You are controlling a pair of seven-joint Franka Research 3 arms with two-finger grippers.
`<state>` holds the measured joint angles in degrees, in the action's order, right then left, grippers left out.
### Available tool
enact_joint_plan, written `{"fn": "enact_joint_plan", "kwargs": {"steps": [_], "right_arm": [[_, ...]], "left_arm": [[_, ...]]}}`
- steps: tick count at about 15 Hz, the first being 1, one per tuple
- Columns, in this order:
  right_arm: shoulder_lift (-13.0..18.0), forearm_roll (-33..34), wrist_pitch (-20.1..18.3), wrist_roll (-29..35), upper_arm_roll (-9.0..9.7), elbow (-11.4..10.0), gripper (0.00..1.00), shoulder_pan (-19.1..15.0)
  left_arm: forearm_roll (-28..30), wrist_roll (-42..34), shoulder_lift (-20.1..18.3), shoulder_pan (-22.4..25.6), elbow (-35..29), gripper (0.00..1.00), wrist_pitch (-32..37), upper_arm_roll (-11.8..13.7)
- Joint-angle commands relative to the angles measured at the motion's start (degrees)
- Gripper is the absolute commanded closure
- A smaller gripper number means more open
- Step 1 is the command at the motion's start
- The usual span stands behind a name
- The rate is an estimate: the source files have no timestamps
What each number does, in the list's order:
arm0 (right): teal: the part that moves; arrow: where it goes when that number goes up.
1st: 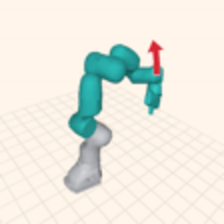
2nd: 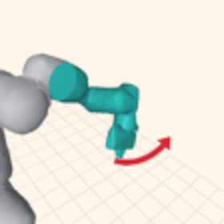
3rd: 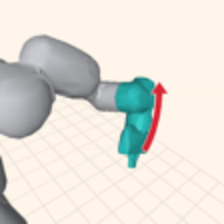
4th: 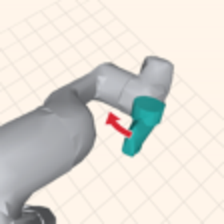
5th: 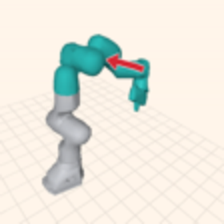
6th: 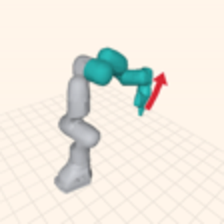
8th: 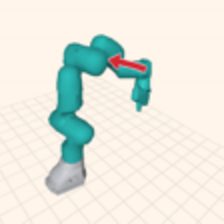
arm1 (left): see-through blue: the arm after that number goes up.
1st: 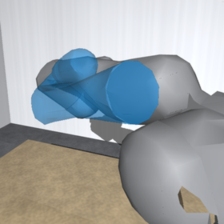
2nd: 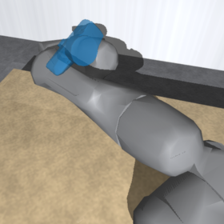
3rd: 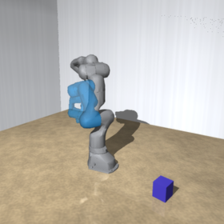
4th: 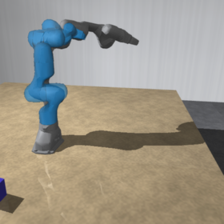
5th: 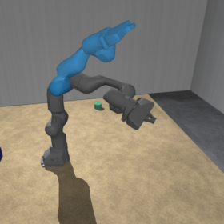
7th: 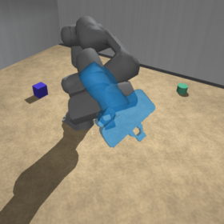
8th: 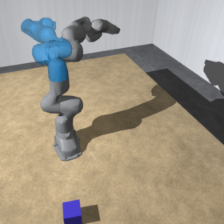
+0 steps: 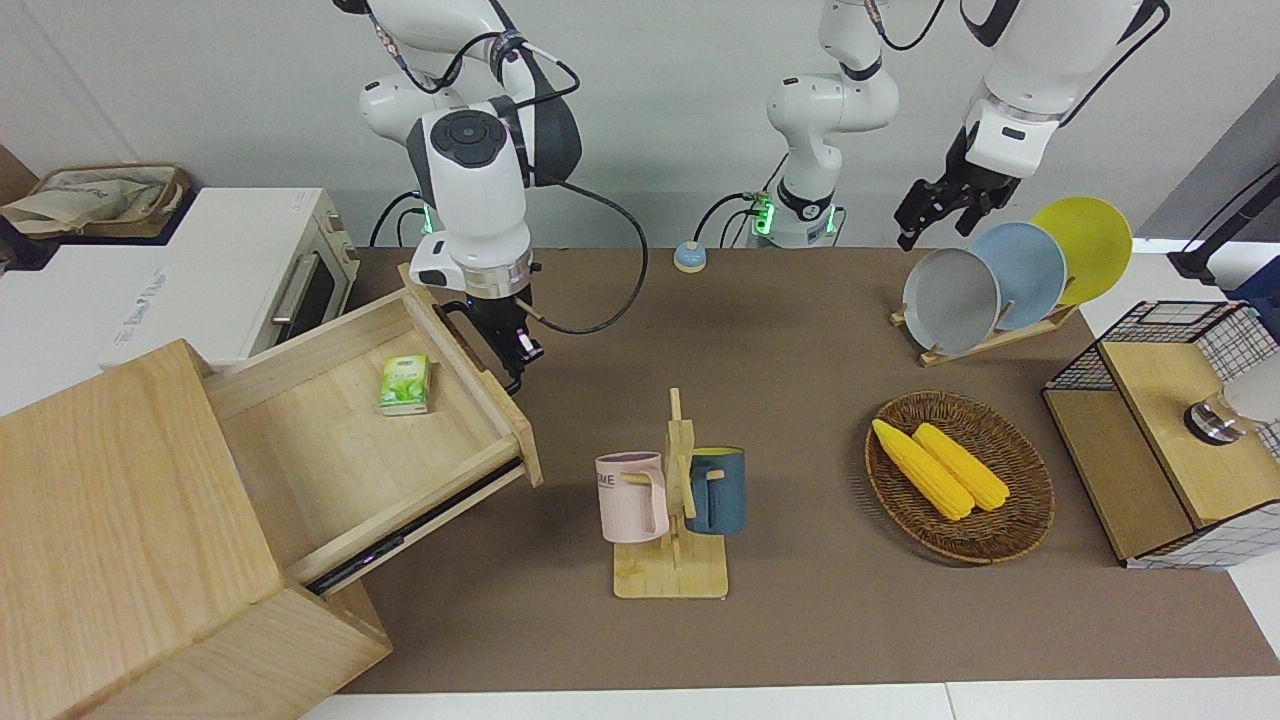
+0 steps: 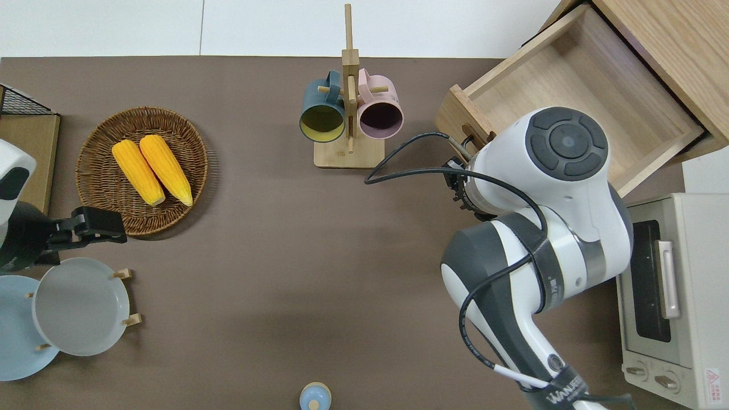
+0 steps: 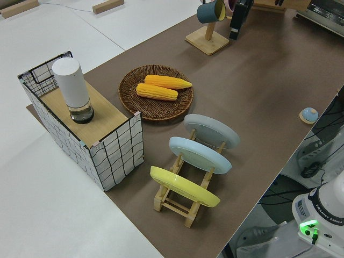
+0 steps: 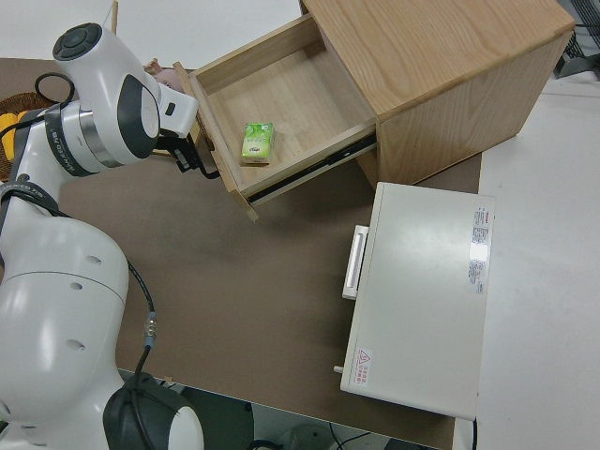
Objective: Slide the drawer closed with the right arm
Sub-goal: 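Push the drawer front away from the robot with the right gripper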
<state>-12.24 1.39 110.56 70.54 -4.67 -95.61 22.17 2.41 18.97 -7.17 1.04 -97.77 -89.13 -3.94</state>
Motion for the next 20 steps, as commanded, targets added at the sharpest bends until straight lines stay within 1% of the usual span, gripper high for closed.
{"fn": "enact_joint_plan", "kwargs": {"steps": [1, 3, 4, 6, 9, 10, 12, 15, 17, 20], "right_arm": [[-0.94, 0.81, 1.94, -2.86, 0.54, 0.34, 0.860, -2.83], [-1.29, 0.72, 3.25, -3.91, 0.54, 0.43, 0.867, -4.41], [-1.73, 0.72, 3.35, -5.31, 0.54, 0.95, 0.873, -5.11], [-2.17, 0.63, 3.35, -7.42, 0.54, 1.31, 0.879, -6.61], [-2.87, 0.89, 3.35, -8.83, 0.45, 1.66, 0.883, -8.45], [-3.05, 1.68, 3.35, -8.92, 0.45, 2.18, 0.886, -9.07], [-3.58, 2.82, 3.44, -9.10, 0.54, 2.45, 0.888, -10.21], [-4.28, 2.83, 5.02, -10.94, 0.45, 3.15, 0.894, -11.71], [-4.89, 2.83, 5.28, -13.13, 0.36, 4.20, 0.900, -13.11], [-6.38, 2.83, 5.54, -14.63, -0.25, 6.57, 0.902, -14.87]], "left_arm": [[0.05, -0.51, -0.47, -0.07, 0.21, 0.01, 0.97, 0.25], [0.05, -0.51, -0.47, -0.07, 0.21, 0.01, 0.97, 0.25], [0.05, -0.51, -0.47, -0.07, 0.21, 0.01, 0.89, 0.25], [0.05, -0.51, -0.47, 0.02, 0.21, 0.01, 0.89, 0.25], [0.05, -0.51, -0.47, -0.07, 0.21, 0.01, 0.97, 0.25], [0.05, -0.51, -0.47, -0.07, 0.21, 0.01, 0.97, 0.25], [0.05, -0.51, -0.47, -0.07, 0.21, 0.01, 0.89, 0.25], [0.05, -0.51, -0.47, -0.07, 0.21, 0.01, 0.89, 0.25], [0.05, -0.51, -0.47, -0.07, 0.21, 0.01, 0.97, 0.25], [0.05, -0.51, -0.47, -0.07, 0.21, 0.01, 0.89, 0.25]]}}
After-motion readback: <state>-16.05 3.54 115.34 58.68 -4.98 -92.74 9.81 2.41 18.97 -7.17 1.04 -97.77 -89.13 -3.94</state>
